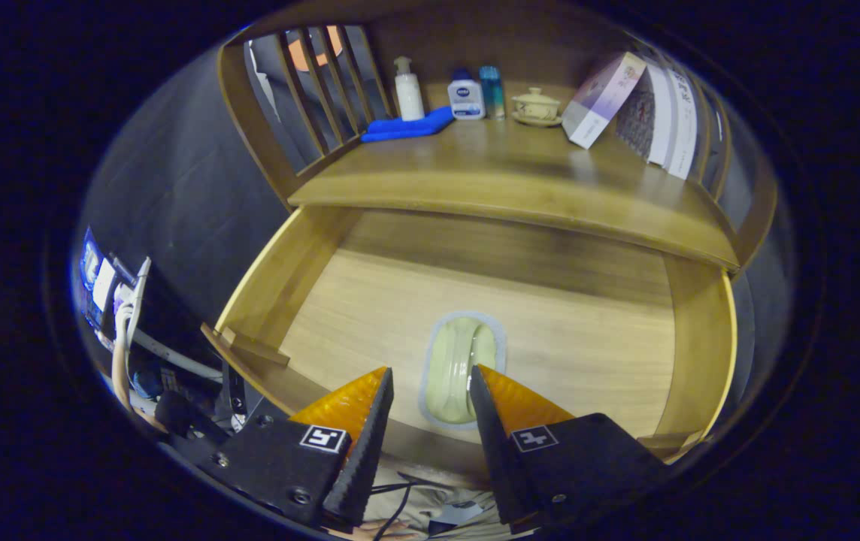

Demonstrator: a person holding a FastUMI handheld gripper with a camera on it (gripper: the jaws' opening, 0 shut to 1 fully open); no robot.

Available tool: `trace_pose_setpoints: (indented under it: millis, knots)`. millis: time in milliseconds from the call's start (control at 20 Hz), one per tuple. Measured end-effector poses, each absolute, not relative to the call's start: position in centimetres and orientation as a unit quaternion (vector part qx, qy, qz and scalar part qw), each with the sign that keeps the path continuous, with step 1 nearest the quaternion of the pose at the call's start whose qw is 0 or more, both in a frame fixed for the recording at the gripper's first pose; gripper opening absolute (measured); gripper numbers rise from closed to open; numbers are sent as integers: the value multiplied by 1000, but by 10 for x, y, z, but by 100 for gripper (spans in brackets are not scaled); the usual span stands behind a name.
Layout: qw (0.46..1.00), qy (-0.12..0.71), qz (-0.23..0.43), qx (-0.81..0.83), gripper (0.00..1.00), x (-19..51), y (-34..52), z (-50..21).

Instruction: Pull open the drawer, take out the items inside it, and place them on the countertop above the cabinet.

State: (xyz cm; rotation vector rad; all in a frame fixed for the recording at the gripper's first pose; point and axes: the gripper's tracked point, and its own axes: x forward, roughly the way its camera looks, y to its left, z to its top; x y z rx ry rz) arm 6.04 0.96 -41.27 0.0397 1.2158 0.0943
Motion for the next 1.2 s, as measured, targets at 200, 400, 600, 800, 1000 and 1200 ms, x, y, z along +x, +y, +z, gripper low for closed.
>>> trace_pose_setpoints:
  millis: [200,400,600,800,1000,1200]
  knots:
    - [800,599,26,19,62,68,2,-433]
    - [791,612,15,1,54,72,-5,-449]
    - [794,607,14,-5,45,79,-6,-454]
    - [799,601,8,20,21,84,-7,-444]
    - [815,579,12,22,19,92,-5,-414]
    - [838,545,11,17,19,112,-6,-373]
